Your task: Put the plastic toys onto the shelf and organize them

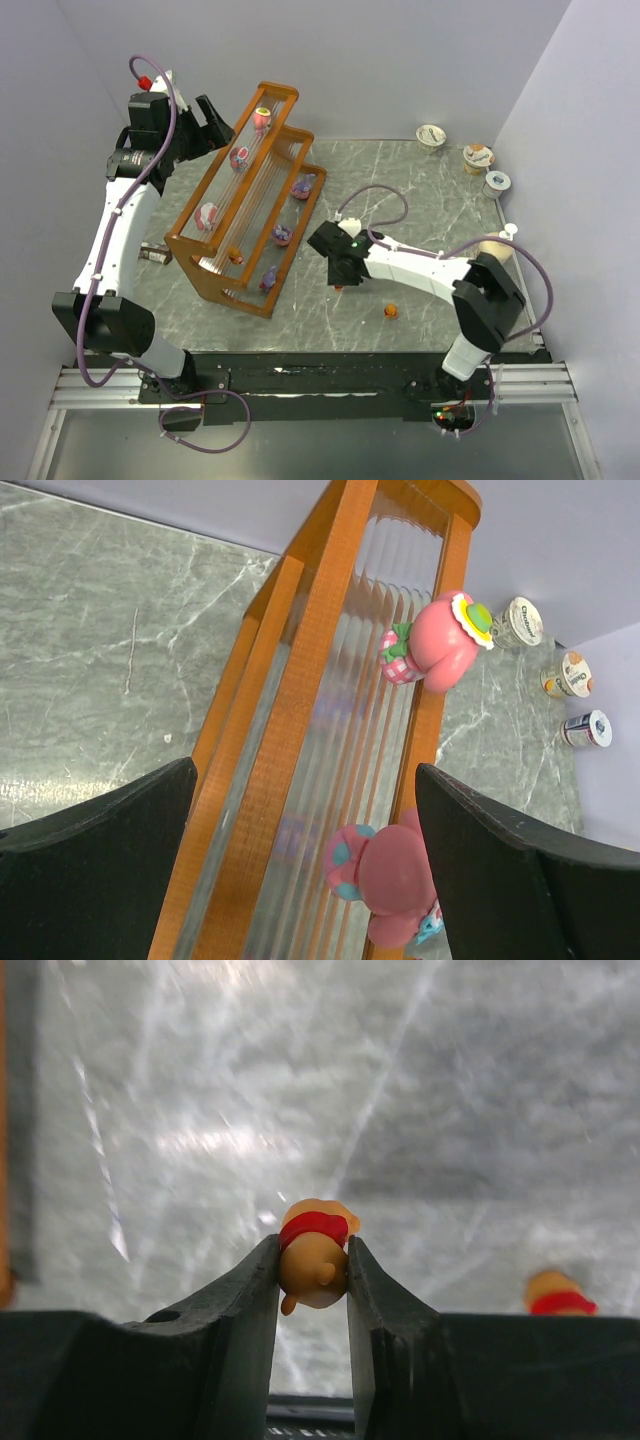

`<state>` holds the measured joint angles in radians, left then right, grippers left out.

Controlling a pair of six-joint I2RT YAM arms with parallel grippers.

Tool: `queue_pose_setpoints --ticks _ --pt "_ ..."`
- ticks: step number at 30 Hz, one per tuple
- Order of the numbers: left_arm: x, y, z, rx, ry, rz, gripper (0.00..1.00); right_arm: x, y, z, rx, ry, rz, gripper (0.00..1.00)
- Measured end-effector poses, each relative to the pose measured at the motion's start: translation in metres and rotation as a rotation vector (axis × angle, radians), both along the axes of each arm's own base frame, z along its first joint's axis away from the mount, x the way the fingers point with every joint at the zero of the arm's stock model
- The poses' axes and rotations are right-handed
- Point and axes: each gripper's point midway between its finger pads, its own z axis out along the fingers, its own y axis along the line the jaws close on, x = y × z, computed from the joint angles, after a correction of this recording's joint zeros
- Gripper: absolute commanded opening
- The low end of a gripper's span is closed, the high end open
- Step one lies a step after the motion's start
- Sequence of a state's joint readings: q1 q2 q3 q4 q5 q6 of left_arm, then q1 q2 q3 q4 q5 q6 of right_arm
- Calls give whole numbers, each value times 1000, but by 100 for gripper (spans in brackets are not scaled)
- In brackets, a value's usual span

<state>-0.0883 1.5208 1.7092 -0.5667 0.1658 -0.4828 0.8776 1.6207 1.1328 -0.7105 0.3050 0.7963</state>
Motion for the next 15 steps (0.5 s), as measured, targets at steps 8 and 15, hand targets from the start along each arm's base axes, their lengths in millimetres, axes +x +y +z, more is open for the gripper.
queue_pose_setpoints --ticks 8,15 --pt "0 1 0 3 1 6 96 16 2 -20 -51 46 -36 7" --pt "-1 2 -2 7 7 6 96 23 10 -21 -55 54 -32 19"
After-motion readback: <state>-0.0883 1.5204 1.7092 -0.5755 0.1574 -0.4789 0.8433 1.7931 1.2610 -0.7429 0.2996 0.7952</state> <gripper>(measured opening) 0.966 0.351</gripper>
